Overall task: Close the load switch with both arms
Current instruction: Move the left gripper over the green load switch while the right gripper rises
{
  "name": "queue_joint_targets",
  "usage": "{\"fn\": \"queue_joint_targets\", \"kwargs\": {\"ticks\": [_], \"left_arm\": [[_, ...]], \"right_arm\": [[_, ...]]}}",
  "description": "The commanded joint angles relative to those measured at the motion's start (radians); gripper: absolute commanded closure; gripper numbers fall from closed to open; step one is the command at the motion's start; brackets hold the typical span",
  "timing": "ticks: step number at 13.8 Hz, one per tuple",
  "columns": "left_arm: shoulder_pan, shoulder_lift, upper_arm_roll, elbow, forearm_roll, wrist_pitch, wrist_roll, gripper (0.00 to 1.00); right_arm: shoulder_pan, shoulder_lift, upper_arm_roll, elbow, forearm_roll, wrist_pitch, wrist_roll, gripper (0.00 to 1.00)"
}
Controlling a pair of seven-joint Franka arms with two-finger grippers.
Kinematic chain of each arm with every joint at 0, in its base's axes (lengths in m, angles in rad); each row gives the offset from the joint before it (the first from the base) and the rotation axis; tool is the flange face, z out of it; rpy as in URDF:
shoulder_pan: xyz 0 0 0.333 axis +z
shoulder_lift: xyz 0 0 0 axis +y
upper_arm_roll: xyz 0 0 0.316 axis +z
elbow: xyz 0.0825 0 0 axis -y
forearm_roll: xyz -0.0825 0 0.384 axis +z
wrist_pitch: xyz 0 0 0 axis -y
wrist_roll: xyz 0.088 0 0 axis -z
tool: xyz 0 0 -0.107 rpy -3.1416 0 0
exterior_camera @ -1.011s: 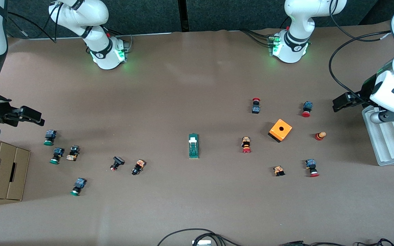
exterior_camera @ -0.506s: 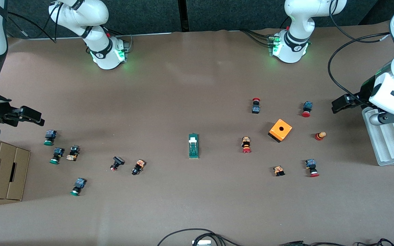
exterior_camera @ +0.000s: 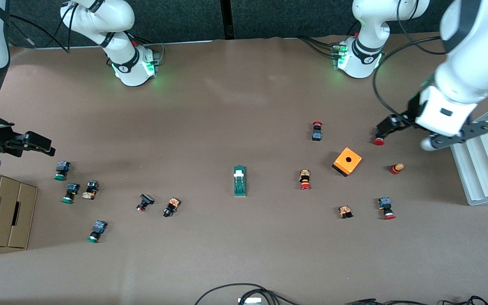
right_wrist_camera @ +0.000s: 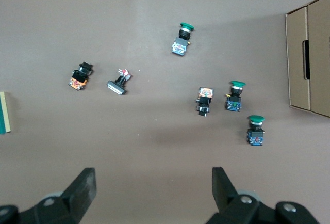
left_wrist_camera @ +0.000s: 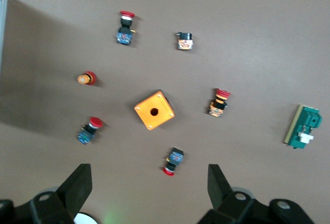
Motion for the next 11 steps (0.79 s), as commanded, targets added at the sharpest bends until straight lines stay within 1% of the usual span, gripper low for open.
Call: {"fn": "queue_joint_targets", "kwargs": {"ticks": [1, 4, 6, 8, 11], "left_arm": [[0.003, 0.011, -0.07, 0.02, 0.004, 0.02, -0.127, 0.01], [0.0, 0.018, -0.162, 0.003, 0.011, 0.084, -0.279, 0.02], [-0.036, 0.04, -0.2, 0.0, 0.076, 0.113, -0.352, 0.02], [-0.12, 0.072, -0.2, 0.0, 0.135, 0.141, -0.418, 0.02], [-0.249, 0.135, -0.2, 0.0, 0.269, 0.182, -0.486, 0.02]], "right_arm": [[0.006, 0.015, 0.001, 0.012, -0.036, -0.003, 0.004, 0.0], [0.004, 0.026, 0.002, 0.023, -0.036, -0.003, 0.001, 0.0], [0.008, 0.031, 0.004, 0.023, -0.037, -0.003, 0.001, 0.0], [0.006, 0.034, 0.004, 0.023, -0.036, -0.003, -0.002, 0.0], [0.006, 0.04, 0.004, 0.023, -0.033, -0.002, -0.014, 0.0]]}}
